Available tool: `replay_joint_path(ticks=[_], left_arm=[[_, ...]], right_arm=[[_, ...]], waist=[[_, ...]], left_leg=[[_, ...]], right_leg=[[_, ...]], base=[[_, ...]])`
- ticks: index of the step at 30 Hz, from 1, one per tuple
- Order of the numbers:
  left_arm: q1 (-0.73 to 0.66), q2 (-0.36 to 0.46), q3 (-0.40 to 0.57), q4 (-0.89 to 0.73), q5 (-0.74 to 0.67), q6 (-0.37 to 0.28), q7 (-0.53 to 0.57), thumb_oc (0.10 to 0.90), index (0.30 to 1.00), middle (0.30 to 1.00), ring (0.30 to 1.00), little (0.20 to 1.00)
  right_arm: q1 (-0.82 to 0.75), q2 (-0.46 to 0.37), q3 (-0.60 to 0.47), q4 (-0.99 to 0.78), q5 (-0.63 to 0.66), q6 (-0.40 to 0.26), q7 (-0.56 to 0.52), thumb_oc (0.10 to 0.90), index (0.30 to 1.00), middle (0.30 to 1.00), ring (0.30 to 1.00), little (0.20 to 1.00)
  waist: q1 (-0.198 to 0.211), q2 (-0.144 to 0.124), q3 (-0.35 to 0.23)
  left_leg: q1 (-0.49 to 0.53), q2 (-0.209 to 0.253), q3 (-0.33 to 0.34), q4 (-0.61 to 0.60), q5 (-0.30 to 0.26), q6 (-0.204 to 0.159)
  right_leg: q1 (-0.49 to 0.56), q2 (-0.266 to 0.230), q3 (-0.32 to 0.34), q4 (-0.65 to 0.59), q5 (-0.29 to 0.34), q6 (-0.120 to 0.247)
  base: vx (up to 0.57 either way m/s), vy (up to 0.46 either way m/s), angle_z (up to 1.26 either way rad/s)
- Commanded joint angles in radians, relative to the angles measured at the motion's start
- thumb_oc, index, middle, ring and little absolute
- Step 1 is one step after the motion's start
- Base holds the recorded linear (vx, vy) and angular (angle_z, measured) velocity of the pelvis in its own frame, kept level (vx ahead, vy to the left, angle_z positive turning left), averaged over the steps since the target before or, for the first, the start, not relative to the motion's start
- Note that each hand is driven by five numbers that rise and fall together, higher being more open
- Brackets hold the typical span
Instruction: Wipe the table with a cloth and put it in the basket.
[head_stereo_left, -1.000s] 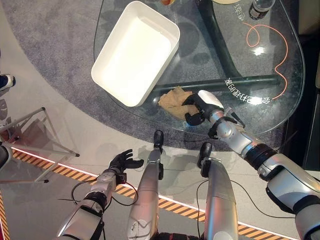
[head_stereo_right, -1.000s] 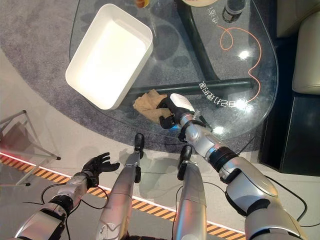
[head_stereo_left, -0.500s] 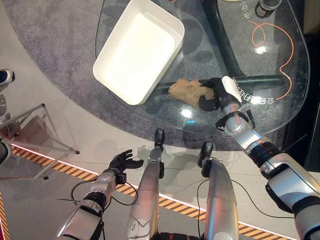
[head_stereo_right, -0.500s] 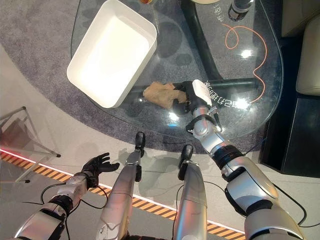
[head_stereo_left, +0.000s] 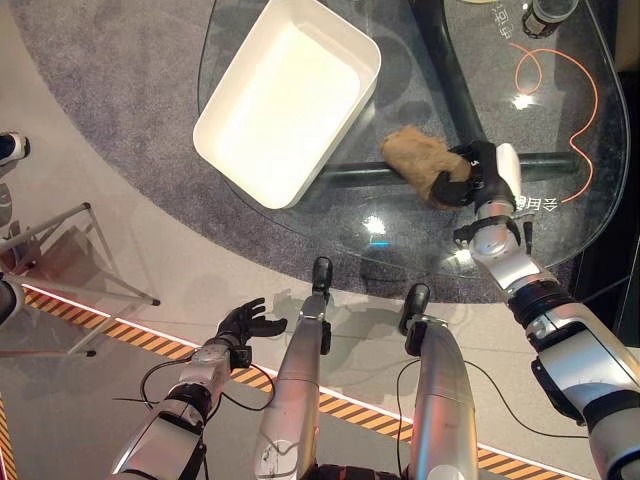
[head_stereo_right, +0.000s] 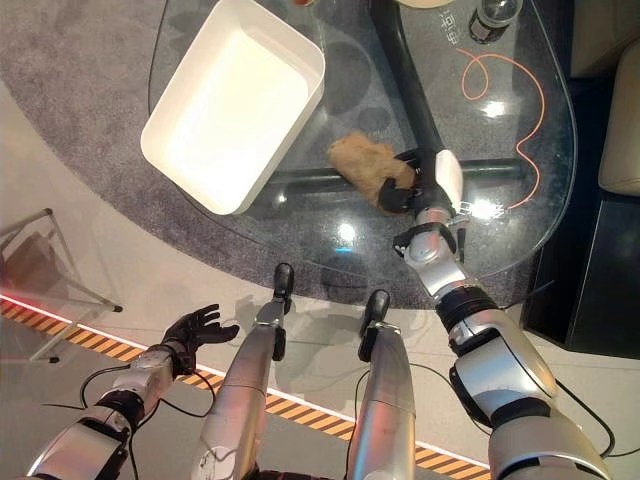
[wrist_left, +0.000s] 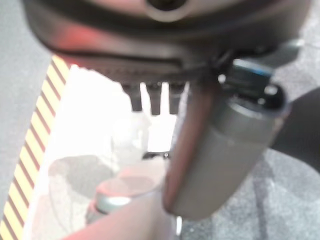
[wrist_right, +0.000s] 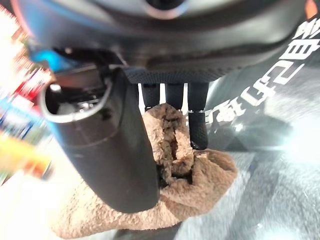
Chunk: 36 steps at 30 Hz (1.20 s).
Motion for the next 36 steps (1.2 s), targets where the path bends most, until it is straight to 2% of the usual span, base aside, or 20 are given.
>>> replay_joint_path(ticks=[1,20,31,36], left_arm=[[0.053,0.043,0.003,0.041,-0.024,-0.017,0.007,0.8,0.9,0.9,0.9,0.9],[0.031,0.062,0.007,0.072,-0.031,-0.021,-0.013,0.8,0.9,0.9,0.9,0.9],[0.032,0.076,0.013,0.105,-0.038,-0.039,-0.034,0.8,0.9,0.9,0.9,0.9],[0.028,0.08,0.013,0.107,-0.037,-0.033,-0.035,0.8,0.9,0.9,0.9,0.9]], right_arm=[[-0.073,-0.163,-0.16,0.122,0.114,-0.025,-0.203,0.1,0.3,0.3,0.3,0.2],[-0.04,-0.205,-0.296,0.27,0.349,-0.109,-0.274,0.1,0.3,0.3,0.3,0.2],[-0.014,-0.232,-0.379,0.328,0.543,-0.214,-0.307,0.1,0.3,0.3,0.3,0.2],[-0.002,-0.247,-0.393,0.343,0.547,-0.224,-0.297,0.1,0.3,0.3,0.3,0.2]], waist=[[-0.014,-0.002,-0.018],[-0.022,-0.007,-0.018],[-0.027,-0.011,-0.018],[-0.031,-0.015,-0.018]], left_leg=[[0.011,-0.04,0.063,0.138,-0.115,0.079],[0.011,-0.037,0.057,0.137,-0.119,0.081],[0.026,-0.036,0.058,0.123,-0.121,0.079],[0.026,-0.035,0.059,0.123,-0.122,0.078]], right_leg=[[0.021,0.043,-0.044,-0.127,0.146,0.019],[0.017,0.052,-0.035,-0.128,0.15,0.026],[0.034,0.06,-0.032,-0.141,0.147,0.03],[0.034,0.062,-0.03,-0.144,0.149,0.032]], base=[[0.0,0.0,0.0],[0.0,0.0,0.0],[0.0,0.0,0.0],[0.0,0.0,0.0]])
